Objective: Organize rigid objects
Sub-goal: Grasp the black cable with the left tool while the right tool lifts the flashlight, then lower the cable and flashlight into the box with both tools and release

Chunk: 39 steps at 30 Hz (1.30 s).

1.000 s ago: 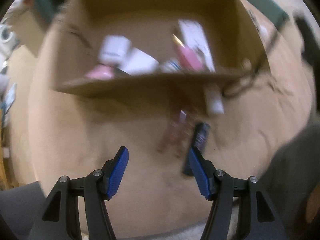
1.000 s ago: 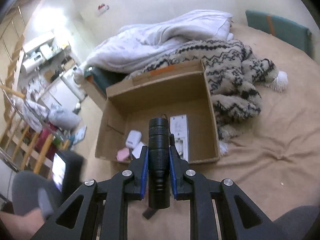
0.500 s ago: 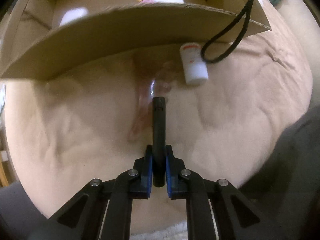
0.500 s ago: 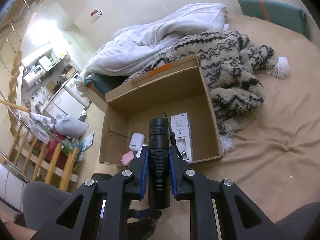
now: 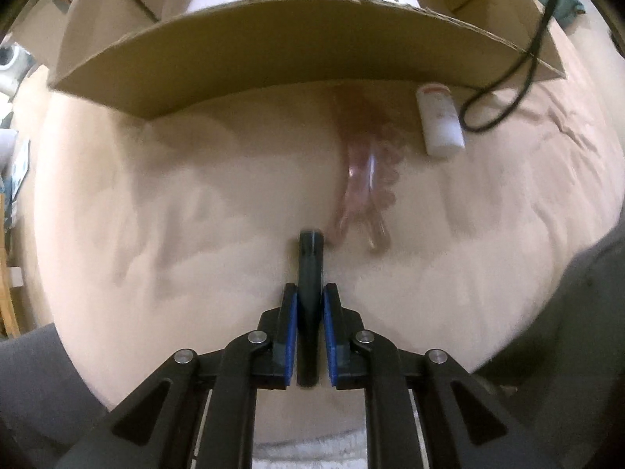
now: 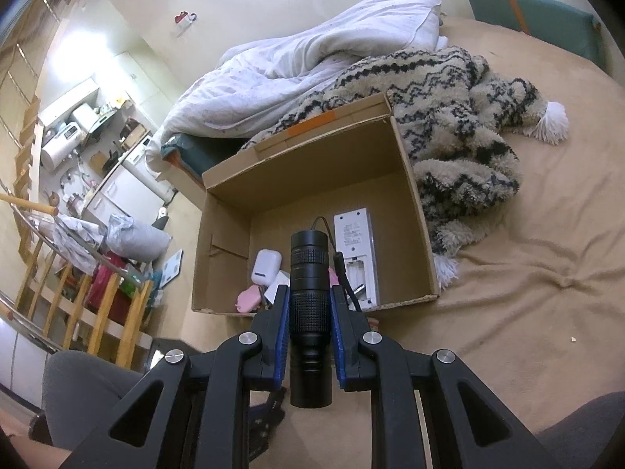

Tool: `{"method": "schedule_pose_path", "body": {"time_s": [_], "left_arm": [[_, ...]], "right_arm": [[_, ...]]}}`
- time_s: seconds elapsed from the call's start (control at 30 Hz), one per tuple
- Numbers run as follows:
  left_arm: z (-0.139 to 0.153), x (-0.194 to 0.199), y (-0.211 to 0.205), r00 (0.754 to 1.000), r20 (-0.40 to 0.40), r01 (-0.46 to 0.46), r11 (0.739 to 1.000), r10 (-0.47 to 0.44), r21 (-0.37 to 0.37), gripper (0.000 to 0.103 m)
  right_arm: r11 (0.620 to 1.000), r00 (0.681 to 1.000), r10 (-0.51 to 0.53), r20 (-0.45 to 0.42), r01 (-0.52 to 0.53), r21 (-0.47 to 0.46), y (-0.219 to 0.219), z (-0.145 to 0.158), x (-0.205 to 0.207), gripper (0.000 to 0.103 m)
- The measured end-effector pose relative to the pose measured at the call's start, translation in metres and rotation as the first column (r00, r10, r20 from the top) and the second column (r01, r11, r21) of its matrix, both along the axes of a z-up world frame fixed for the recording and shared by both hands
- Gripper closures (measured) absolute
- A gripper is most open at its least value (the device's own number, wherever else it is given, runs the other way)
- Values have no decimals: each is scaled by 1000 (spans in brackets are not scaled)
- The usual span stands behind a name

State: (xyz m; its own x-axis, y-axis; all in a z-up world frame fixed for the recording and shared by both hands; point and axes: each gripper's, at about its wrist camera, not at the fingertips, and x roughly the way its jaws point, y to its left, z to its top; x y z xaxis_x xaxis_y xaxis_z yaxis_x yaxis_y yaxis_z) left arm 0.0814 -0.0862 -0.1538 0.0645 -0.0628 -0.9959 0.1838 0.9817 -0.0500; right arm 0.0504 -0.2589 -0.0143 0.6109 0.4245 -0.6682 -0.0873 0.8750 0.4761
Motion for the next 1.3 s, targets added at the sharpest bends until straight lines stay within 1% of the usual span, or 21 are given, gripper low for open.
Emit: {"method": "schedule_pose_path", "body": {"time_s": [0.13, 0.2, 0.3, 0.4, 0.5, 0.63, 0.73, 0.8, 0.87, 0.93, 1.1, 1.2, 1.3], "left_arm": [[-6, 8, 0, 1000, -1, -9, 1000, 9, -7, 92], [-4, -1, 2, 1000, 6, -11, 1000, 11, -15, 93], [3, -2, 19, 1000, 19, -18, 1000, 18, -18, 93], [16, -12, 27, 998, 47, -30, 999, 31, -11, 93], [33, -19, 35, 995, 92, -47, 999, 49, -16, 93], [60, -19, 45, 984, 155, -79, 996, 85, -48, 93], [87, -23, 55, 969, 223, -96, 993, 108, -62, 93], [107, -16, 60, 955, 267, -109, 991, 125, -74, 93], [127, -5, 66, 940, 305, -126, 987, 152, -101, 93], [147, 6, 72, 925, 336, -137, 981, 176, -135, 93], [191, 33, 80, 889, 411, -143, 975, 203, -173, 93], [206, 49, 82, 872, 443, -142, 973, 210, -182, 93], [211, 62, 80, 862, 460, -143, 973, 212, -182, 93]], "right_arm": [[1000, 1000, 2, 3, -2, -13, 2, 1, 0, 83], [1000, 1000, 8, 6, -8, -26, 4, 1, -1, 83], [999, 1000, 21, 11, -20, -39, 8, 1, -1, 83], [998, 1000, 27, 15, -26, -49, 9, 2, -1, 83], [998, 999, 29, 18, -28, -59, 10, 2, -1, 83], [997, 999, 41, 34, -39, -74, 13, 7, -4, 83], [994, 997, 61, 48, -56, -99, 18, 17, -6, 83], [991, 996, 65, 66, -57, -121, 20, 27, -7, 83], [992, 994, 72, 81, -63, -110, 22, 39, -6, 83], [992, 991, 80, 111, -68, -110, 24, 56, -3, 83], [982, 971, 111, 212, -74, -174, 35, 104, 9, 83], [975, 959, 121, 257, -66, -211, 40, 121, 21, 83], [972, 958, 122, 259, -62, -227, 44, 121, 35, 83]]}}
